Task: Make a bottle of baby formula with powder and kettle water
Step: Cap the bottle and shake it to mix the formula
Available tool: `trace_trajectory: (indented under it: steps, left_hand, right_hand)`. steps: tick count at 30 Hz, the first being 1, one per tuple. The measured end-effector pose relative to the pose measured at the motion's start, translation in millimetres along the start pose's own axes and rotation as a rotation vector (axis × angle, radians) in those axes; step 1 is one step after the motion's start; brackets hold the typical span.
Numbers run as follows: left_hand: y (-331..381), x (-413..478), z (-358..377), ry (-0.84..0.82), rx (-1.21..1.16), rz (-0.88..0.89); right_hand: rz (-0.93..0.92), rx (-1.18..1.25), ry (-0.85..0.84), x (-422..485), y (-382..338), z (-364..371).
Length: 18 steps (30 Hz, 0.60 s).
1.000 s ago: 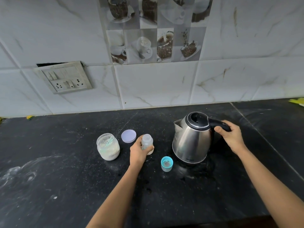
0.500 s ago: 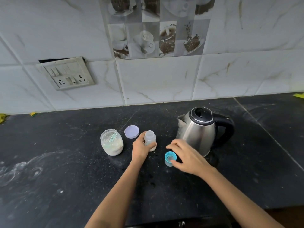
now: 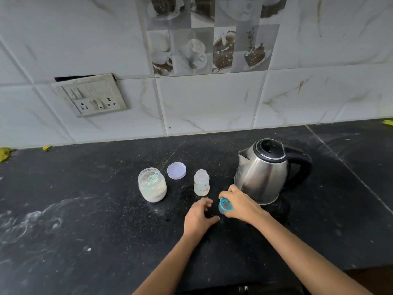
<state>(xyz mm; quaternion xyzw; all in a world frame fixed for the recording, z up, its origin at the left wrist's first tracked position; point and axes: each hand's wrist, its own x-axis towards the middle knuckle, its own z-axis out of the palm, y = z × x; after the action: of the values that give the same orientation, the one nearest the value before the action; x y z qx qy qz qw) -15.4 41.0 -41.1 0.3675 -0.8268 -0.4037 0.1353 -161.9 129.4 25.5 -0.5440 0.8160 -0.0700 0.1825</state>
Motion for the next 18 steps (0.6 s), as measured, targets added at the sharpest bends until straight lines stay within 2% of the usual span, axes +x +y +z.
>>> trace_trajectory:
  steps: [3,10,15,18]
  left_hand:
    - [6,3,6,-0.085,0.077,0.064]
    - [7,13,7,-0.048,0.13,0.079]
    - [5,17,9,-0.043,0.154,0.053]
    - [3,18,10,-0.06,0.151,0.062]
  right_hand:
    - [0.027,0.005,-0.022,1,-7,-3]
    - [0.045,0.006,-0.035,1,-14,-8]
    - [0.06,0.094,0.057,-3,-14,-19]
    - [0.056,0.25,0.16,-4,-14,-31]
